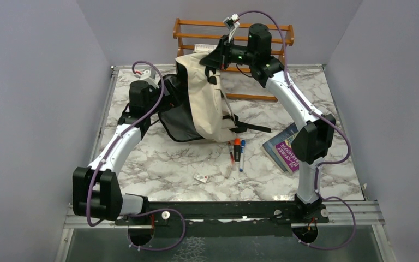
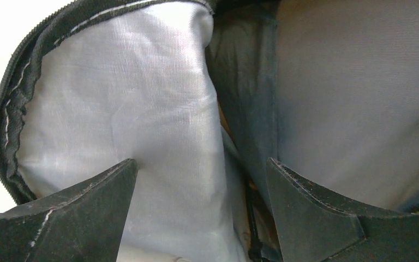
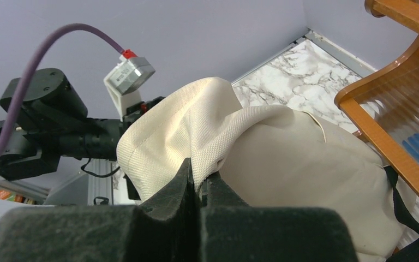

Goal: Pack the student bag
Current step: Unzip the student bag at the center of the board.

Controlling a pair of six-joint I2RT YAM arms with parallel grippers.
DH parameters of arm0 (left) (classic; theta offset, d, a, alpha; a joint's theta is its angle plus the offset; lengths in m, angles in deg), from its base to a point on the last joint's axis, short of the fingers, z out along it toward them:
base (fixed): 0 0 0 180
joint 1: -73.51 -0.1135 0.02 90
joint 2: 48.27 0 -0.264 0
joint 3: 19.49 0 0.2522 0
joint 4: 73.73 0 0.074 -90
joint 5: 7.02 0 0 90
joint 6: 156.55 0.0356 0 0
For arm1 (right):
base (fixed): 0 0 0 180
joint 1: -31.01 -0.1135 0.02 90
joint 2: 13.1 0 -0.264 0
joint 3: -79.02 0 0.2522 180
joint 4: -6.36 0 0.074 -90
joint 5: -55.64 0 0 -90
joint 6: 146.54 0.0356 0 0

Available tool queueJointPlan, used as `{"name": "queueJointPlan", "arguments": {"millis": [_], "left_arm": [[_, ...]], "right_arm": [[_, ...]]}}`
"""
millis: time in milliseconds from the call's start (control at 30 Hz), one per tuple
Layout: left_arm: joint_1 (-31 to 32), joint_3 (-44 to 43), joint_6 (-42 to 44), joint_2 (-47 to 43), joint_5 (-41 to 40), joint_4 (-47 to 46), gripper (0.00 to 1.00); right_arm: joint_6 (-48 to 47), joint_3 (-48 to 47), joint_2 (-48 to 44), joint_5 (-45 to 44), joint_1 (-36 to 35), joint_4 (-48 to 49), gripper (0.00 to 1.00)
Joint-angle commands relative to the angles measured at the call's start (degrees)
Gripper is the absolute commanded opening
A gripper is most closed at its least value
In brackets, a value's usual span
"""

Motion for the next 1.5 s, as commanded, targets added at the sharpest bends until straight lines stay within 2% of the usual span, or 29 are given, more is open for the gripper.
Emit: {"name": "queueJointPlan", "arguments": {"millis": [0,267,367,467,533,733,800,933,967,1200,1467], "left_arm": [[1.2,-1.8,0.6,2.3,-3.9,-0.9,0.87],[3.1,-1.3,0.1,6.6,-3.7,-3.7,0.94],[3.3,-2.6,0.1,8.7,-3.2,-4.5,0.93],[3.4,-3.5,0.2,10.3,-2.4,-5.1,0.88],[3.5,-3.6,0.2,11.0,-1.9,-5.3,0.81],[3.6,-3.3,0.0,10.7,0.3,-6.2,0.40],[3.6,-3.2,0.2,9.5,0.6,-6.1,0.31],[3.6,-5.3,1.4,6.2,0.5,-4.0,0.03],[3.5,-6.5,1.8,5.3,0.4,-3.0,0.00],[2.5,-18.0,7.5,-0.9,-3.6,8.8,0.00],[-2.8,-32.7,13.5,-4.0,-5.5,27.2,0.00]], "right_arm": [[1.1,-1.9,-2.3,2.4,0.4,5.3,0.00],[3.1,-1.3,-2.0,4.0,0.4,7.4,0.00],[3.7,-1.2,-2.0,4.6,0.4,8.1,0.00],[3.8,-0.9,-2.0,4.6,0.4,8.2,0.00],[3.9,-0.8,-1.9,4.6,0.4,8.2,0.00],[2.1,-0.9,-2.1,3.4,0.4,7.1,0.00],[0.3,-1.0,-2.6,1.7,0.4,6.5,0.00],[-2.3,-4.0,-2.7,-0.1,0.4,2.9,0.00],[-2.6,-5.1,-2.6,-0.4,0.4,2.3,0.00],[2.4,-6.9,-3.1,0.9,0.4,3.9,0.00],[19.1,3.0,-3.3,3.6,0.4,19.2,0.01]]}}
